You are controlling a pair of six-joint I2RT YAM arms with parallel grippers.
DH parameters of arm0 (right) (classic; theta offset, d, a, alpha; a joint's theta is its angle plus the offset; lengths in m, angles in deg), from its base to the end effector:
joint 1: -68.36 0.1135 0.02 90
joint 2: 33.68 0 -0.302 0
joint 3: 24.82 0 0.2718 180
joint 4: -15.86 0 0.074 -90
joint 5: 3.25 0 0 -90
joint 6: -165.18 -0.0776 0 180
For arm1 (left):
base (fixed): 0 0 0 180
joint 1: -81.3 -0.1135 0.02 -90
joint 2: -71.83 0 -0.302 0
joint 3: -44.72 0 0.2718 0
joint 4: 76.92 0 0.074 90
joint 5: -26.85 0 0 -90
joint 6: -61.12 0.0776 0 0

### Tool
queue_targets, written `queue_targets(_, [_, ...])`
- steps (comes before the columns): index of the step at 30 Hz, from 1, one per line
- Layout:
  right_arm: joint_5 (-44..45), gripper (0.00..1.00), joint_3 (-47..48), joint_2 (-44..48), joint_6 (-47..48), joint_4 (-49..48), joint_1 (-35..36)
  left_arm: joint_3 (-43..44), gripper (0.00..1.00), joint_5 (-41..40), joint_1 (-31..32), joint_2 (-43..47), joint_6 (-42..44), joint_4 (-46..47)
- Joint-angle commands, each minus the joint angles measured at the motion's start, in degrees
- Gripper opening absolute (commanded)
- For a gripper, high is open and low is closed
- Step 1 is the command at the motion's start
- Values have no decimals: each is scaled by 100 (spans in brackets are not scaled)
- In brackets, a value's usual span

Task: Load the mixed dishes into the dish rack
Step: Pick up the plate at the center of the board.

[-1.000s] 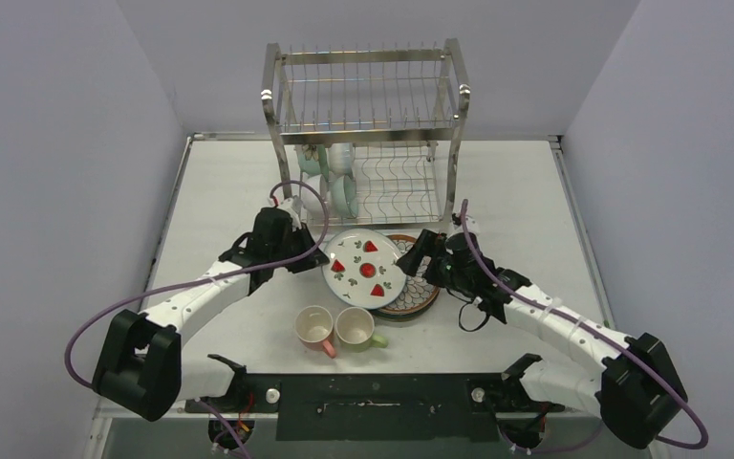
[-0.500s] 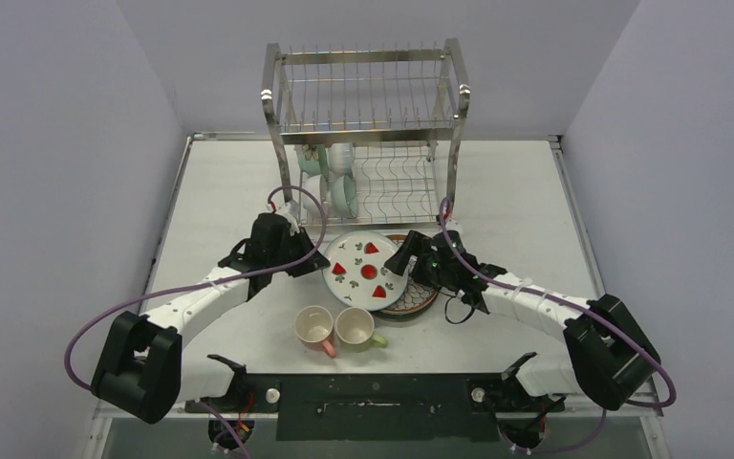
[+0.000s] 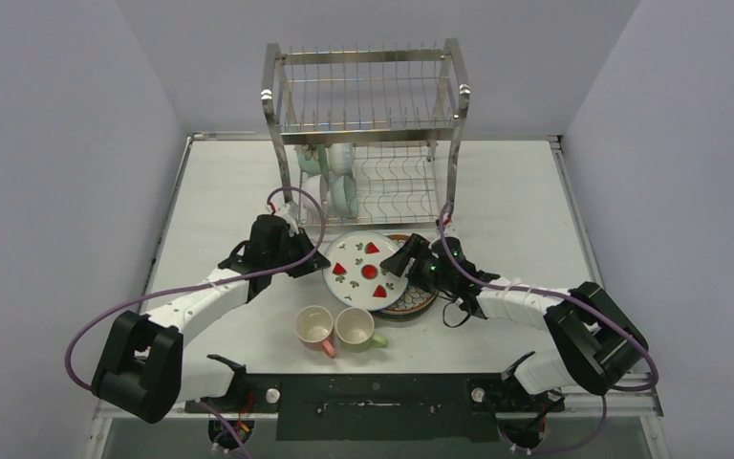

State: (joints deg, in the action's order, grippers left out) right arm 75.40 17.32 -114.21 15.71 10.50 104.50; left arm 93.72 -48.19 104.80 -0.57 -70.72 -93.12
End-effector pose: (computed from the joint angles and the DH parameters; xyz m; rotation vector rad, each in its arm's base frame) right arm 0.2407 0.1947 0.1608 0.3549 2.3528 1.1137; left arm 0.2606 -0.1352 0.1985 -0.2352 2.3842 -0.8717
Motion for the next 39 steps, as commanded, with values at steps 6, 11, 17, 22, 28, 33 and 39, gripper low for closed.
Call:
queue_targets(6, [-333, 56, -575, -179, -666, -1788, -57, -40, 0, 237, -37, -182, -68, 563])
queue_targets(11, [-495, 43, -854, -216, -1009, -2687, -149, -57, 0, 322, -35, -234, -78, 632])
queue_targets(17, [-635, 38, -961, -188, -1285, -3549, -169, -57, 0, 562, -31, -357, -146, 806])
queue_targets(22, [-754, 35, -886, -30, -1401, -3908, -169, 17, 0, 739, -30, -427, -173, 905])
queue_targets(28, [-787, 36, -659, 370, -1276, -3473, -169, 64, 0, 897, -23, -363, -201, 1052])
queue_targets(33, [-731, 38, -496, 688, -1156, -3159, -161, 110, 0, 1047, 4, -294, -227, 1197])
queue_targets(39, [-724, 35, -368, 904, -1110, -2991, -113, 127, 0, 1157, 57, -169, -253, 1375])
